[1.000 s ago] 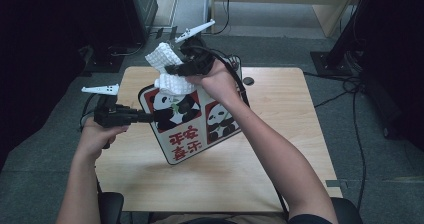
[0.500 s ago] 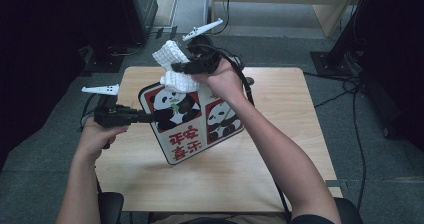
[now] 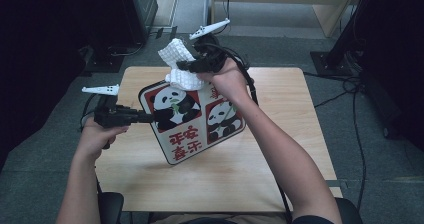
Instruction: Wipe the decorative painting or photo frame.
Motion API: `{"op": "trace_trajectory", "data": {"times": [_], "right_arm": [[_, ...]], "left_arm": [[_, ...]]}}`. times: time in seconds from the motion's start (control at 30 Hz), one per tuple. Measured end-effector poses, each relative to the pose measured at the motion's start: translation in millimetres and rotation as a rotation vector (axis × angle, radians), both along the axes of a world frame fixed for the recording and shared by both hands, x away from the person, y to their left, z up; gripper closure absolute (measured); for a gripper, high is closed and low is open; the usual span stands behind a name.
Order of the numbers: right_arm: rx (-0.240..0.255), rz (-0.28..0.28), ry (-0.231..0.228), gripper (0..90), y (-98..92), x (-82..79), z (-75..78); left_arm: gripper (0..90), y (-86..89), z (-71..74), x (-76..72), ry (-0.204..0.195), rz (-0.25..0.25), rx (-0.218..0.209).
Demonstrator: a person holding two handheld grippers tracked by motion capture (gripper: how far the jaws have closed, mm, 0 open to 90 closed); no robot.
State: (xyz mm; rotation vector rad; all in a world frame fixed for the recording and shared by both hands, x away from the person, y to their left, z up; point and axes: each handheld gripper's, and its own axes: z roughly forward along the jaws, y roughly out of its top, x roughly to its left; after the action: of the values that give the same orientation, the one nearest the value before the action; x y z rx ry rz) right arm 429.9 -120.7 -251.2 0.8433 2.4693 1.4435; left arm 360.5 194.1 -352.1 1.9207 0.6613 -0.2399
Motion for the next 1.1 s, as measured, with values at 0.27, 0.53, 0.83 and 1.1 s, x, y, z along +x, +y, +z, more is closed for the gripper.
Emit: {"op": "trace_trajectory", "data": {"times": [0.27,0.53,0.83,1.1], "right_arm": [[0.004,-0.013,-0.012,75.0,-10.3,3.8,-1.5],[0.015,-0.033,-0.015,75.0,-20.7,7.0,-3.2],[0.016,-0.057,-0.025,74.9,-33.9,10.7,-4.1],[0.011,-0.081,-0.033,74.6,-44.3,14.0,-4.0]], "left_arm": [[75.2,-0.1,-0.1,-0.3,0.0,0.002,0.001],[75.4,-0.2,0.0,-0.8,0.0,0.002,0.003],[75.6,-0.5,-0.1,-0.7,-0.001,0.003,0.004],[75.7,-0.5,-0.3,-0.5,0.0,0.003,0.005]]}}
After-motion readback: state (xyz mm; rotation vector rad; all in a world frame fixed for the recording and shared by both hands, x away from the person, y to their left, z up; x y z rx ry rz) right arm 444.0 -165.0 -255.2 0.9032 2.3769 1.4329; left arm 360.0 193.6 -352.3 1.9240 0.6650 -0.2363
